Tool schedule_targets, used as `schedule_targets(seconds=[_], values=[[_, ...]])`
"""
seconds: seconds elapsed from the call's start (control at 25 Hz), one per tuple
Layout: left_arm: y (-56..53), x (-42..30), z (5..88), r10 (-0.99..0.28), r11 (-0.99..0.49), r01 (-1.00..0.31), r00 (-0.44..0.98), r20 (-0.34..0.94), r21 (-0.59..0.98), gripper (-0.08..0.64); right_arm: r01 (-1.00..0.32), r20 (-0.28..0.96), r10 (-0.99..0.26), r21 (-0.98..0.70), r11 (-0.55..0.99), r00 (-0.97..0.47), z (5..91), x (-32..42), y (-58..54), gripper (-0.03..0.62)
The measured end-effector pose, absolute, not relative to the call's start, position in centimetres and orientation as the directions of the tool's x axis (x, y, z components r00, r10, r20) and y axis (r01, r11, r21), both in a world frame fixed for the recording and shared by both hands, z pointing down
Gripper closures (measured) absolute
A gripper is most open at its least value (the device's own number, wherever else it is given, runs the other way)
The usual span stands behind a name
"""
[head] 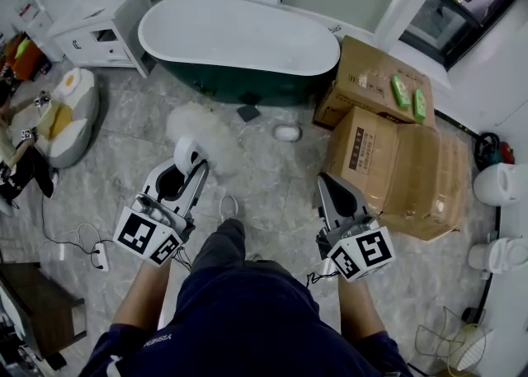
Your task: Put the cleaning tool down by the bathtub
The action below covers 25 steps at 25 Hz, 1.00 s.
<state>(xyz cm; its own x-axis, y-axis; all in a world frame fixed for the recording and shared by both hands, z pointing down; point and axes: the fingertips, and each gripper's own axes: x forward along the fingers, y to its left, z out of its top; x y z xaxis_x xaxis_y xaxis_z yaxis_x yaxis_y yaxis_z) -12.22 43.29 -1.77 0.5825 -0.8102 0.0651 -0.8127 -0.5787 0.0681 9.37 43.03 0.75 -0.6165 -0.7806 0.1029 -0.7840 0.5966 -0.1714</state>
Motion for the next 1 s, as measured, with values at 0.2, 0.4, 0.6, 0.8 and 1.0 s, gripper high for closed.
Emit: schedule_targets(seconds=[0.2, 0.4, 0.6, 0.8, 1.0], values=[[39.6, -14.0, -1.2, -0.805, -0.584, -0.808, 0.589, 0.072, 0.082, 0.456, -0.787, 0.119, -0.781, -0.176, 0.591, -0.613, 1.3, 7.4, 39.4, 0.589], [35.2, -16.0, -0.6, -0.800, -0.587, -0.803, 0.595, 0.081, 0.101, 0.456, -0.793, 0.140, -0.783, -0.180, 0.582, -0.606, 1.7, 5.4, 35.3, 0.589], [30.8, -18.0, -0.4, -0.790, -0.597, -0.794, 0.606, 0.089, 0.114, 0.456, -0.797, 0.154, -0.785, -0.193, 0.572, -0.600, 1.7, 3.2, 31.0, 0.589], [26.4, -20.2, -0.3, -0.784, -0.603, -0.788, 0.614, 0.087, 0.123, 0.456, -0.797, 0.161, -0.783, -0.188, 0.574, -0.601, 1.5, 0.3, 26.7, 0.589], [22.7, -22.5, 0.1, -0.777, -0.610, -0.781, 0.623, 0.092, 0.131, 0.456, -0.803, 0.177, -0.785, -0.194, 0.563, -0.593, 1.8, -1.9, 23.1, 0.589]])
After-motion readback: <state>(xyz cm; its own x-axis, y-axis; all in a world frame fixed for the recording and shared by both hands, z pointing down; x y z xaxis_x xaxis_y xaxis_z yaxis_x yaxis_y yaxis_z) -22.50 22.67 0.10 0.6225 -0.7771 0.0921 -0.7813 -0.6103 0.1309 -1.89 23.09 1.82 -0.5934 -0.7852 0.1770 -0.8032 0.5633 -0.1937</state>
